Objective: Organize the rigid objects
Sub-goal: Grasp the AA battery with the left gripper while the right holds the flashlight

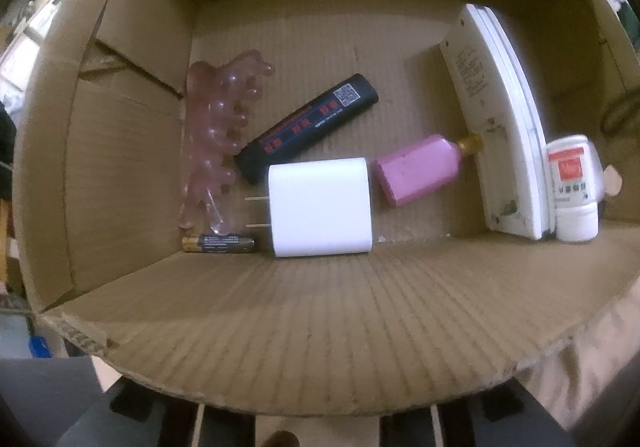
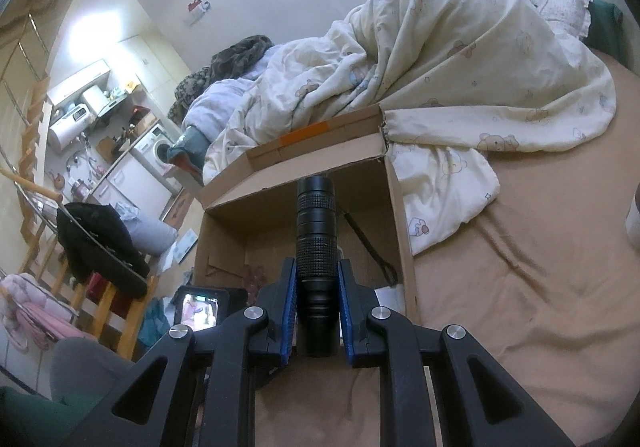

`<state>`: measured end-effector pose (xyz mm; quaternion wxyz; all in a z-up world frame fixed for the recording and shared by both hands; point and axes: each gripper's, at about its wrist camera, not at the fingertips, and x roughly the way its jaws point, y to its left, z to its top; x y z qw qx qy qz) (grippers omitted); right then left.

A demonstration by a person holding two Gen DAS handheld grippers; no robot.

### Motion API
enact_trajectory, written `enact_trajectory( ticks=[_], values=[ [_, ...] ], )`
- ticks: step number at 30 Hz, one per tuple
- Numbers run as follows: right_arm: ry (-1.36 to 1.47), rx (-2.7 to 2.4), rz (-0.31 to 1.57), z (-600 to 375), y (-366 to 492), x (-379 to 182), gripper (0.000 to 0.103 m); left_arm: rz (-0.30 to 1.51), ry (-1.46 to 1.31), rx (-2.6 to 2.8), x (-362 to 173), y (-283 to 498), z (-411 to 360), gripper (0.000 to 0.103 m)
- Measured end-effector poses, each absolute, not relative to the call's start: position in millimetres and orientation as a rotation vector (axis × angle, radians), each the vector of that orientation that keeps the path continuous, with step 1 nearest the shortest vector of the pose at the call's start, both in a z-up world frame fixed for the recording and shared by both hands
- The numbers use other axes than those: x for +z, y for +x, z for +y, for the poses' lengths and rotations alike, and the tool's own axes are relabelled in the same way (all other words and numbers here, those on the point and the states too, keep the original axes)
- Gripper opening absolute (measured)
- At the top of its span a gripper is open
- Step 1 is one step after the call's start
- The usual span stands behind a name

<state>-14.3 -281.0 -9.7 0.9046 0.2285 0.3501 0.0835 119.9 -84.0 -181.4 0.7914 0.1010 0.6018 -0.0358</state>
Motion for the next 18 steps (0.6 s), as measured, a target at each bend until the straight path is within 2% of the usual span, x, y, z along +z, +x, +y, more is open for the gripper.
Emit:
enact_trajectory(
  ticks=[2,11,18],
  values=[
    [0.470,0.171,0.725,-280.7,-14.2,-10.2,0.020,1.298,0.217,-0.071,-181.8,115.8,-83.9,0.009],
    [0.463,0.160,0.731,-280.4,-14.1,-11.5,0.020,1.321,0.203,-0.056,-170.5,96.0,-64.3,0.009],
    [0.445,0.173,0.717,-277.3,-18.7,-8.0,0.020,1.199,0.195,-0.133,-111.1,57.3,-50.9,0.009]
  ],
)
